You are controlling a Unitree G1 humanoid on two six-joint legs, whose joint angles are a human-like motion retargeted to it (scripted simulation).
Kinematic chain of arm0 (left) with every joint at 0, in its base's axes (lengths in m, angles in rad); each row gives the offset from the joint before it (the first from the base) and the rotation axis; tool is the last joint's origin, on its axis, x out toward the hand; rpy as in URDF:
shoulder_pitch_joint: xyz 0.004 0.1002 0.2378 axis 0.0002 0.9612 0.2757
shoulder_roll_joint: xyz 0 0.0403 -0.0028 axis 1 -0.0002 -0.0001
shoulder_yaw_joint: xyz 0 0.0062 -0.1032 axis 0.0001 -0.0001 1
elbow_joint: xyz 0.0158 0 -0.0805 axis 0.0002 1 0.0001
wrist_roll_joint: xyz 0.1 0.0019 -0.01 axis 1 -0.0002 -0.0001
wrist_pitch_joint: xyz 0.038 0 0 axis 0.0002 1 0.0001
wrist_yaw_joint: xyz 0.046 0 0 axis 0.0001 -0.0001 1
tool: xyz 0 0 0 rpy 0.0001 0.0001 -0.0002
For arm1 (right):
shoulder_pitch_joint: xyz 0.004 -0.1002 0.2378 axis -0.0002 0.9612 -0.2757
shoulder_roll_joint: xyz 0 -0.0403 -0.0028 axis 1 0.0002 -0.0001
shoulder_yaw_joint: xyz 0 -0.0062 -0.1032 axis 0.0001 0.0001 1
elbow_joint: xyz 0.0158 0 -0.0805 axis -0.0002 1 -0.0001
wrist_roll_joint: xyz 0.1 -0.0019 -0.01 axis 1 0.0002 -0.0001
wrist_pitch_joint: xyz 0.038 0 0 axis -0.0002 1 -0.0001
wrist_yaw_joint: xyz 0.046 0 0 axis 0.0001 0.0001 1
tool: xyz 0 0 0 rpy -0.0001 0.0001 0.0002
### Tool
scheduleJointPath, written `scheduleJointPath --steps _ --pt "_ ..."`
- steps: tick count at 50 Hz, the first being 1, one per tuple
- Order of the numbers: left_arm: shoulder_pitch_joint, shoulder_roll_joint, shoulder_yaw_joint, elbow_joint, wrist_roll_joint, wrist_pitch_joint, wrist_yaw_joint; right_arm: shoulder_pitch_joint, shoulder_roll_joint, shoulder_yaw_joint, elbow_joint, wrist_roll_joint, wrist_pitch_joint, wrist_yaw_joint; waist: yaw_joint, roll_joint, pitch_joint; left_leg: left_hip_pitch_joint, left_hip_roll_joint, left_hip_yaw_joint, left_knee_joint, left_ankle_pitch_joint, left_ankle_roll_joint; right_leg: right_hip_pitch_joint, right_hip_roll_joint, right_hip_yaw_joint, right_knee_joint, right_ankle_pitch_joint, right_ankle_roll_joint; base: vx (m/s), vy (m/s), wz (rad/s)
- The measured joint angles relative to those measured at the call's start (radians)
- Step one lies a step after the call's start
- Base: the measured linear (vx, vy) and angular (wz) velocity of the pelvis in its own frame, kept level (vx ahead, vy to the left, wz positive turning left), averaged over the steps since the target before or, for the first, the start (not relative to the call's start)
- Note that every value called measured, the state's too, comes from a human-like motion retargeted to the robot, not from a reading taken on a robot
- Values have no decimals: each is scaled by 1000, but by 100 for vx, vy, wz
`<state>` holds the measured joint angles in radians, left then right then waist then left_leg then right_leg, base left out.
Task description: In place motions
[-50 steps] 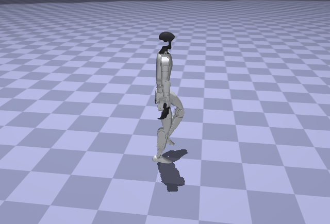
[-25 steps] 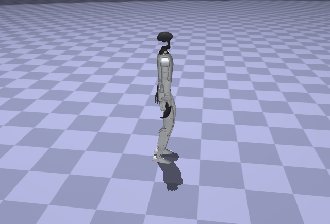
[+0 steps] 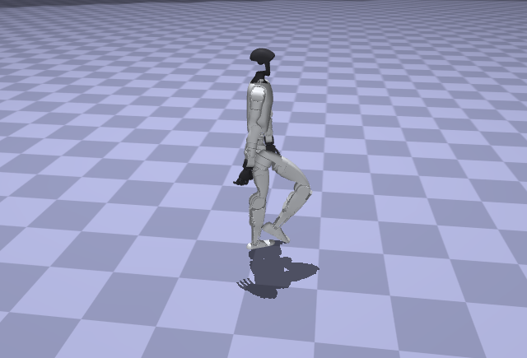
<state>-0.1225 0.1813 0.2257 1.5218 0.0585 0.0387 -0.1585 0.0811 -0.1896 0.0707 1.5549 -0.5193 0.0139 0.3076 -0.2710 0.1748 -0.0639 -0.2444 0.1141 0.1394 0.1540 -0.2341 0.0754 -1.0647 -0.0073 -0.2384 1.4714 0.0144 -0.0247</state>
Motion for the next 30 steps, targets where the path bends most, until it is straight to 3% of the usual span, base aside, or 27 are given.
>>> scheduleJointPath --steps 4,8,10,12,13,15,17,22,25,28,30 --pt "38 -28 14 21 7 1 4 18 2 3 -2 3 -1 -12 66 -45 -40 39 -27 87 -36 -2 -7 271 38 47 -276 19 5 12 1 -61" --pt "94 -57 41 37 21 -1 1 21 6 -3 -4 18 0 -12 124 -88 -75 70 -67 134 -47 -17 -11 606 85 129 -710 77 34 17 6 -39" --pt "126 -66 59 41 29 -6 -5 2 10 -5 -5 22 5 -9 111 -113 -31 121 -98 114 -28 -36 -10 859 83 101 -1040 97 68 16 8 33" --pt "159 -71 84 49 31 -5 -14 -3 14 12 -15 15 2 -19 121 -120 -31 143 -109 126 -24 -46 -11 1016 93 -21 -1220 -201 -73 22 8 -34" --pt "176 -71 101 55 37 -3 -20 -6 16 24 -17 8 2 -22 145 -140 -37 161 -127 158 -26 -54 -11 1080 73 -114 -1308 -226 -123 21 10 -113" --pt "198 -70 119 82 43 9 -27 -19 19 34 -11 -7 9 -20 212 -182 -63 181 -170 226 -38 -62 -10 1097 71 9 -1411 -152 -104 8 13 -113" --pt "178 -81 116 106 28 23 -5 -48 30 4 -20 -16 14 -12 243 -191 -78 137 -174 219 -22 -58 -14 1068 5 -59 -1418 -142 -37 -24 9 -13" --pt "199 -92 100 34 -45 -4 -14 -119 28 102 -99 -10 -33 4 240 -197 -4 92 -144 257 125 -66 -24 1055 25 -31 -1414 -117 -80 -15 8 -22" --pt "179 -87 108 26 45 42 -23 -161 41 133 -122 -67 -15 -1 204 -196 14 -26 -104 261 347 16 -42 1047 7 -27 -1414 -114 -72 -19 8 43" --pt "176 -75 67 13 69 8 -5 -173 47 123 -133 -43 -26 6 136 -169 25 -160 -59 153 590 132 -69 1061 25 -148 -1439 -113 -74 -8 6 174" --pt "183 -80 66 7 75 -8 -18 -174 44 130 -141 -10 -33 24 134 -163 27 -238 -31 140 735 106 -55 1064 29 -184 -1447 -110 -80 2 8 51"
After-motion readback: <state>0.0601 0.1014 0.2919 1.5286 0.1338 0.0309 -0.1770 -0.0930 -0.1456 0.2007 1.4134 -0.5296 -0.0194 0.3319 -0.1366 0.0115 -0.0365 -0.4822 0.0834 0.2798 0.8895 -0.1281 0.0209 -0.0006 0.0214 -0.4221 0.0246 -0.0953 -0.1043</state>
